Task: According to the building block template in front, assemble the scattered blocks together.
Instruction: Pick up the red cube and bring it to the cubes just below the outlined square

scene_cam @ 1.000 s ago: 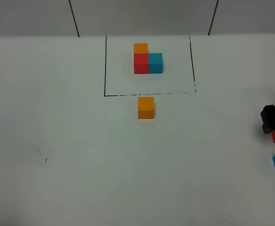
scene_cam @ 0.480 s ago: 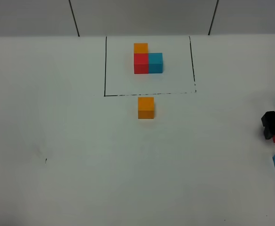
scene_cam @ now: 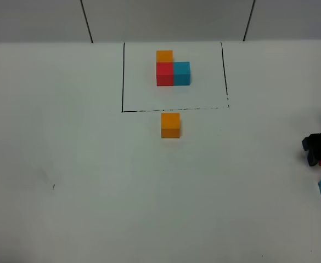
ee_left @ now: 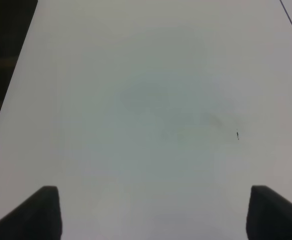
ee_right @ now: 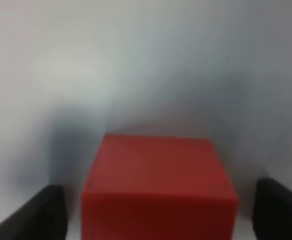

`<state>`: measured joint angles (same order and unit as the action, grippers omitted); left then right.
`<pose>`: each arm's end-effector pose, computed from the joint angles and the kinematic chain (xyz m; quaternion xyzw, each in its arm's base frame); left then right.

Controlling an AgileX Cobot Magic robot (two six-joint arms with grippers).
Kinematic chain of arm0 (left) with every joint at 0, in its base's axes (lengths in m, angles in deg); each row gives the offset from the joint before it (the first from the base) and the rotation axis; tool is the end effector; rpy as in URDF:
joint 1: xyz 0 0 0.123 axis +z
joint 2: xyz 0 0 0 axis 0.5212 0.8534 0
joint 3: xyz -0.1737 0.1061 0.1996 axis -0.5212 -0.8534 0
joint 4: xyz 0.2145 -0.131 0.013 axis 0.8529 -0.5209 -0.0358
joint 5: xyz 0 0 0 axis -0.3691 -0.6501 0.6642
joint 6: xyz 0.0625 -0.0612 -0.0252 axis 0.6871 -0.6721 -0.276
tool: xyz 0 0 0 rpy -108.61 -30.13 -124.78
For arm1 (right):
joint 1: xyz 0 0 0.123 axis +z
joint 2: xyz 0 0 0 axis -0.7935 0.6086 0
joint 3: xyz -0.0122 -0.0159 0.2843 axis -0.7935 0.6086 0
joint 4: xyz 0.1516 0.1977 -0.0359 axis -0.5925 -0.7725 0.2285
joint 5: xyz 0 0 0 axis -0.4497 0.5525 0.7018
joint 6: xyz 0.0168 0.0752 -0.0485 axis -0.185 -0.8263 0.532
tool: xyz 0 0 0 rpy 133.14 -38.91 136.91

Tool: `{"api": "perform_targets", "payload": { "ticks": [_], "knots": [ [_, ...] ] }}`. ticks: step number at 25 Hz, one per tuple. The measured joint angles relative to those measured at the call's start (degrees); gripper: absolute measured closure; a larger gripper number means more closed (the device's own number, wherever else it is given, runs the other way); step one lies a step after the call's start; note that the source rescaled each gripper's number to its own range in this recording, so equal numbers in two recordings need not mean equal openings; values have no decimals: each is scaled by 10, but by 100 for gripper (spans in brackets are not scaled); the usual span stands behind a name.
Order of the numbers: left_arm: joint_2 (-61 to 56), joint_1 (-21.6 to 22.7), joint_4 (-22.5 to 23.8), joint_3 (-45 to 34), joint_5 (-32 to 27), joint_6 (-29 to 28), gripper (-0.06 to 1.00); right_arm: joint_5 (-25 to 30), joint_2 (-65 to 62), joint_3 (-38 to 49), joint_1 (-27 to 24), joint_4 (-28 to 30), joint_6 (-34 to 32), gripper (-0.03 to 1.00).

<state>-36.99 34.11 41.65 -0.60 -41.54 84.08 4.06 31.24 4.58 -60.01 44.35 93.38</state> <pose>-0.0064 -0.0003 0.2794 0.0267 0.8482 0.0415 0.5274 0.3203 -0.0406 0.1113 -0.0223 0.9977 -0.0013 0.0644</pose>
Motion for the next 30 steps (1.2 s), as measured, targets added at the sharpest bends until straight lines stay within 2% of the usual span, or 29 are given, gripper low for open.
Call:
{"api": "perform_targets", "payload": {
  "ticks": [2,3,4,6,10,13,16,21,25,28,30],
  "knots": [
    [0,0,0,0,0,0,22,-1,0,-1,-1,2,0,41],
    [0,0,0,0,0,0,22,-1,0,-2,-1,2,0,51],
    [0,0,0,0,0,0,22,-2,0,-3,-2,1,0,63],
    [0,0,0,0,0,0,22,-2,1,-3,-2,1,-2,95],
    [0,0,0,0,0,0,22,1,-12,-4,3,0,-26,96],
    [0,0,0,0,0,0,22,44,-55,-25,29,14,-66,96],
    [0,0,0,0,0,0,22,111,-114,-65,96,49,-153,96],
    [0,0,0,0,0,0,22,187,-163,-88,256,126,-382,96],
    [0,0,0,0,0,0,22,190,-136,-89,396,168,-529,96],
    [0,0,0,0,0,0,22,184,-90,-101,458,172,-590,96],
    [0,0,0,0,0,0,22,184,-54,-125,487,166,-603,96]
  ]
}}
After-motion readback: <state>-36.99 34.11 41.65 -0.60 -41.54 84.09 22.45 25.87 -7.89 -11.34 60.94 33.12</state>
